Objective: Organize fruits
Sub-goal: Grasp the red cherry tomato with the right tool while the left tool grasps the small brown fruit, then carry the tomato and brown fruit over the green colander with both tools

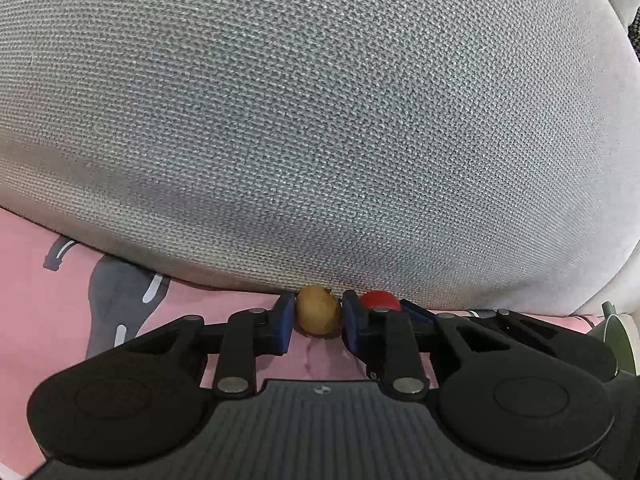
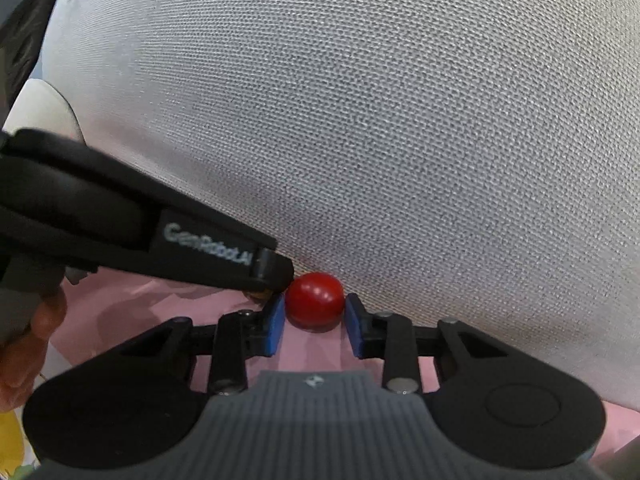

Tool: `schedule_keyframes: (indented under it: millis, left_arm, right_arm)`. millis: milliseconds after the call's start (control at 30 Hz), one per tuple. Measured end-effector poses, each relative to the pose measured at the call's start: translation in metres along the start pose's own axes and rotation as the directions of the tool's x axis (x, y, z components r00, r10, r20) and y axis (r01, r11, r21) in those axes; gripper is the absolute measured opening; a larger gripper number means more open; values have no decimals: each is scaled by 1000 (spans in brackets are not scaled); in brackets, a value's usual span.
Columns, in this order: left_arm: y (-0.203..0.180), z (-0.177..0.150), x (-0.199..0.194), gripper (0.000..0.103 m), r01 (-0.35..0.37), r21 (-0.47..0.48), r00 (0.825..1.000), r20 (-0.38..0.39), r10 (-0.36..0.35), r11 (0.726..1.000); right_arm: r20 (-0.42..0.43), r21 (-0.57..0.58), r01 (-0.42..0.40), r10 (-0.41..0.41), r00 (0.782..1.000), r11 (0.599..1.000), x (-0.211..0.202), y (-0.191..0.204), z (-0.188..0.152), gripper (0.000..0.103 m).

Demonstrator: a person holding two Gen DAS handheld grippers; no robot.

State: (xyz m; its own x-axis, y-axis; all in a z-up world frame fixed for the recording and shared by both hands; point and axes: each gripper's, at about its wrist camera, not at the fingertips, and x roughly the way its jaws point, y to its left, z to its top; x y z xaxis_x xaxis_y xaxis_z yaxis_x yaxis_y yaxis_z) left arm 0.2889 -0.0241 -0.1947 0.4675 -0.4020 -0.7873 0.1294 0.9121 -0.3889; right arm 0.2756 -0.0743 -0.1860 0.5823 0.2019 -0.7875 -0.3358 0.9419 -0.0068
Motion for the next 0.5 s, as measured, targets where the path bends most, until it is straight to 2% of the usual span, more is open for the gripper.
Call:
schedule_keyframes:
  millis: [200, 433, 500]
  left_arm:
    - [-7, 0, -5, 28, -1, -4, 1000, 17, 1, 1000]
    - [-18, -5, -37, 28, -11, 22, 999, 42, 10, 1000]
    - [-26, -15, -54, 28, -12, 48, 998, 56, 10, 999]
  right_arm:
    - [6, -3, 7, -7, 1000, 1000, -18, -3, 3, 29]
    - [26, -14, 6, -6, 1000, 1000, -43, 2, 12, 29]
    - [32, -17, 4, -4, 999, 1000, -53, 5, 11, 29]
